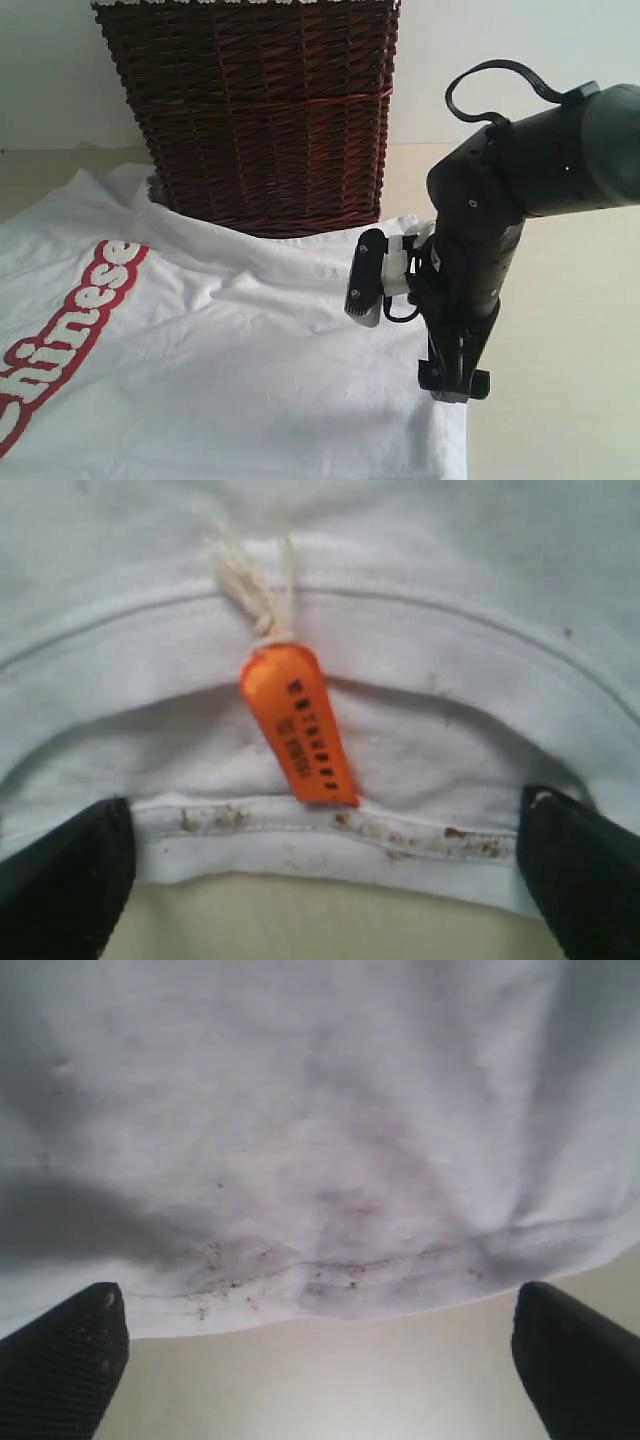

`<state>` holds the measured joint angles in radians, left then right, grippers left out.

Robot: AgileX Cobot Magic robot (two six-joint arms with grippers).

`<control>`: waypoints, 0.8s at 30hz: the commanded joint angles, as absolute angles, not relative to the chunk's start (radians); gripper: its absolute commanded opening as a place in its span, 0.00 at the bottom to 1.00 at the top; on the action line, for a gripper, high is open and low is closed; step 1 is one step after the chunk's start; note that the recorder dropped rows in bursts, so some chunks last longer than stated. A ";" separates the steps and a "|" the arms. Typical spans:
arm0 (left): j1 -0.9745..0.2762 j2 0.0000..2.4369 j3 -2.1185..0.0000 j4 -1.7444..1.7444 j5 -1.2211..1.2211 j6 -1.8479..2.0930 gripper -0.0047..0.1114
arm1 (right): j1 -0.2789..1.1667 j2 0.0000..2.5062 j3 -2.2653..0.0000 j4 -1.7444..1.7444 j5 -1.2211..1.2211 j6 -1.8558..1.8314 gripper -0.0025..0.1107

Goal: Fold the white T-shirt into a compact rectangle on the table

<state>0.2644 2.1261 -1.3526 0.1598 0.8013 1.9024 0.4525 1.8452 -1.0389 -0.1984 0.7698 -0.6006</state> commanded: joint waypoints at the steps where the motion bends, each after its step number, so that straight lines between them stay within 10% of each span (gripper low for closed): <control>1: 0.266 2.138 -1.352 0.163 0.767 1.906 0.93 | 0.442 1.855 -1.046 -0.220 0.738 -0.635 0.95; 24: 0.266 2.138 -1.352 0.163 0.767 1.906 0.93 | 0.442 1.921 -1.045 -0.140 0.725 -0.720 0.95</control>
<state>0.2644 2.1261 -1.3526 0.1598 0.8013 1.9024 0.4465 1.9189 -1.0398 -0.1517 0.7217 -0.6857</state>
